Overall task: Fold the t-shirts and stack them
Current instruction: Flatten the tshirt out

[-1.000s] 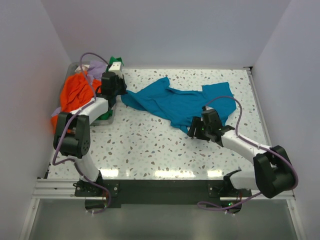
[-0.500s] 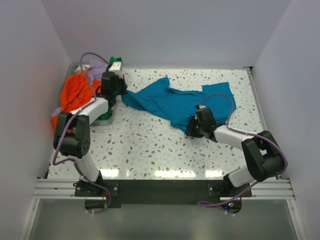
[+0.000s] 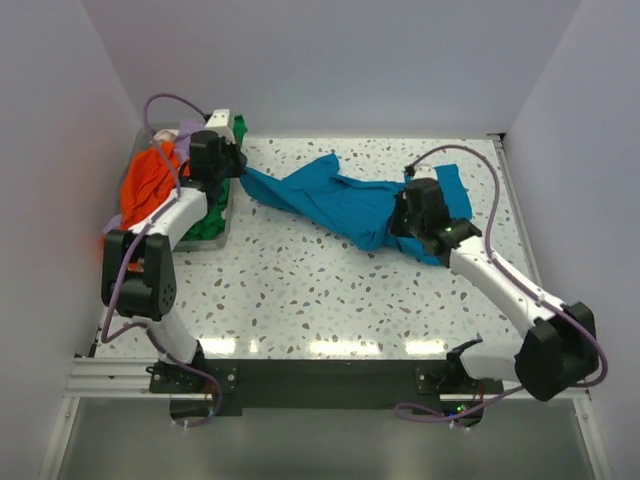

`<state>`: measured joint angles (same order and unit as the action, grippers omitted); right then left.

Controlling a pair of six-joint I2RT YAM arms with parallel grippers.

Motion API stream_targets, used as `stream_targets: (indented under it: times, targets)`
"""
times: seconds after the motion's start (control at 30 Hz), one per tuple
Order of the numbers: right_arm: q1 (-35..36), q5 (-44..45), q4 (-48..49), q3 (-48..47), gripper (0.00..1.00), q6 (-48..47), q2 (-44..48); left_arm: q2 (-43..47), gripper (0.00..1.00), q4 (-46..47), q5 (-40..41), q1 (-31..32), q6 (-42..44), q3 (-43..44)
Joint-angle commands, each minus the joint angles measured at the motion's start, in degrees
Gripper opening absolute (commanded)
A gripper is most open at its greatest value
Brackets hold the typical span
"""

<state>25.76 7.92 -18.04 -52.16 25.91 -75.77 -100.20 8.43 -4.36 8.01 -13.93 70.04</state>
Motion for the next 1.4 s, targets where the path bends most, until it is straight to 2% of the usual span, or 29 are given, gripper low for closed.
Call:
stream_targets:
  times: [0.0, 0.23, 0.43, 0.57, 0.7, 0.8, 0.9, 0.97, 1.13, 1.37]
  targets:
    - [0.0, 9.9, -8.0, -9.1, 0.00, -4.1, 6.8, 7.0, 0.00, -1.3, -0.2, -2.6, -1.0, 3.7]
    - [-0.5, 14.5, -12.5, -20.6, 0.00, -7.7, 13.6, 14.5, 0.00, -4.1, 1.5, -5.0, -0.3, 4.3]
    - [-0.4, 20.5, -14.6, -23.2, 0.00, -10.3, 18.9, 20.1, 0.00, -3.6, 2.4, -5.0, -0.7, 0.0]
    - [-0.5, 25.7, -15.2, -23.8, 0.00, -11.8, 19.5, 23.4, 0.00, -1.6, 0.2, -4.9, -2.1, -4.2]
    - [-1.6, 28.8, -12.5, -24.9, 0.00, -13.7, 16.3, 23.5, 0.00, 0.4, -2.0, -4.8, -3.3, -5.0]
    - [-3.9, 27.9, -11.8, -29.4, 0.00, -14.7, 10.7, 20.2, 0.00, 1.2, -4.3, -4.7, -4.1, -3.8]
    - [-7.9, 22.6, -12.4, -37.9, 0.00, -14.7, 4.9, 15.7, 0.00, -0.9, -5.7, -3.4, -3.9, -0.3]
    - [-9.4, 21.0, -13.9, -41.9, 0.00, -15.0, 2.0, 16.3, 0.00, -0.1, -5.9, -2.9, -4.0, 0.1]
    - [-9.4, 20.2, -16.0, -53.2, 0.00, -17.4, 2.5, 24.2, 0.00, -0.2, -3.7, -0.7, -4.2, 1.7]
    - [-9.4, 17.5, -16.6, -61.9, 0.00, -19.8, 11.6, 37.5, 0.00, -3.6, -1.9, 1.0, -3.8, 4.0]
